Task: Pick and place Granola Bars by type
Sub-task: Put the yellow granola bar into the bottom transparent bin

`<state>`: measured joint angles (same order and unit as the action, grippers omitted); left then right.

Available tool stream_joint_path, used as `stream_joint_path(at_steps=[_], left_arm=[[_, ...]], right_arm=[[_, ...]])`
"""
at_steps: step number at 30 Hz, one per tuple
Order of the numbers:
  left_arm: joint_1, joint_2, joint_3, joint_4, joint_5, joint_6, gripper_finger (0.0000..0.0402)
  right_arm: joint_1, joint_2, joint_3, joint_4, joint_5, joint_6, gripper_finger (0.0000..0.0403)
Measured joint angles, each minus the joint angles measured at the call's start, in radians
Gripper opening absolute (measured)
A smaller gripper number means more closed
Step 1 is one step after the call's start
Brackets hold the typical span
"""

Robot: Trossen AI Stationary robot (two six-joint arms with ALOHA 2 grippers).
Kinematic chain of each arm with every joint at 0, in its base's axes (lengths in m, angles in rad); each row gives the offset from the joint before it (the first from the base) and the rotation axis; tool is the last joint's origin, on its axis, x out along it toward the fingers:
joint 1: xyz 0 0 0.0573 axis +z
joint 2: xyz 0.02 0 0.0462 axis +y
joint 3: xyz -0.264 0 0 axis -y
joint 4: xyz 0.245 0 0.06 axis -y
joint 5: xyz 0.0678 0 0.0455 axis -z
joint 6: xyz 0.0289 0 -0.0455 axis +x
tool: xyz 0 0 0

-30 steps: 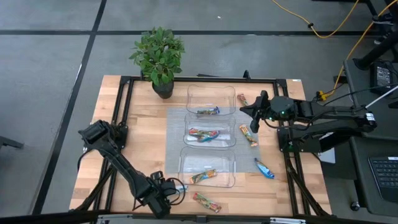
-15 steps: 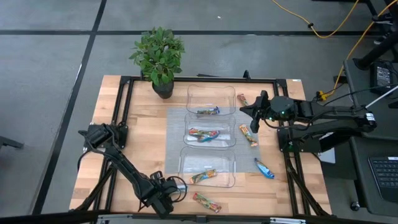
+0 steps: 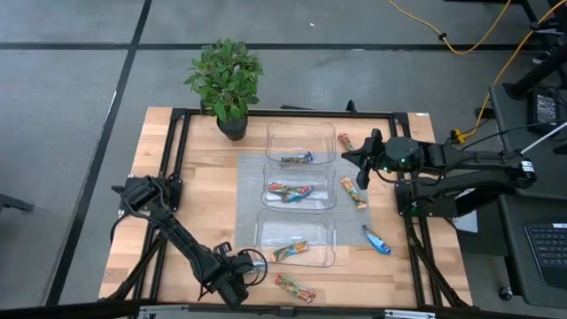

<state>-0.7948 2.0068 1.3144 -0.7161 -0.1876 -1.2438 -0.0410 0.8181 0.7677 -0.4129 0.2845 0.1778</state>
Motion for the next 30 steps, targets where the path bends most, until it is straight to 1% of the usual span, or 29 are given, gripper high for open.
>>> stream_joint_path(at_steps=[5,10,16,24,30], left_arm=[[-0.006,-0.005,0.000,0.008,0.005,-0.001,0.0069],[-0.010,-0.033,-0.005,0.032,0.021,-0.018,0.0067],[-0.017,-0.062,-0.005,0.097,0.029,0.017,0.0065],[-0.024,-0.100,-0.003,0.327,0.029,0.099,0.0065],[-0.009,-0.139,-0.002,0.509,-0.001,0.178,0.0065]], right_arm=[[0.000,0.000,0.000,0.000,0.000,0.000,0.0008],[0.000,0.000,0.000,0.000,0.000,0.000,0.0008],[0.000,0.000,0.000,0.000,0.000,0.000,0.0008],[0.000,0.000,0.000,-0.001,0.000,0.000,0.0008],[0.000,0.000,0.000,0.000,0.001,0.000,0.0008]])
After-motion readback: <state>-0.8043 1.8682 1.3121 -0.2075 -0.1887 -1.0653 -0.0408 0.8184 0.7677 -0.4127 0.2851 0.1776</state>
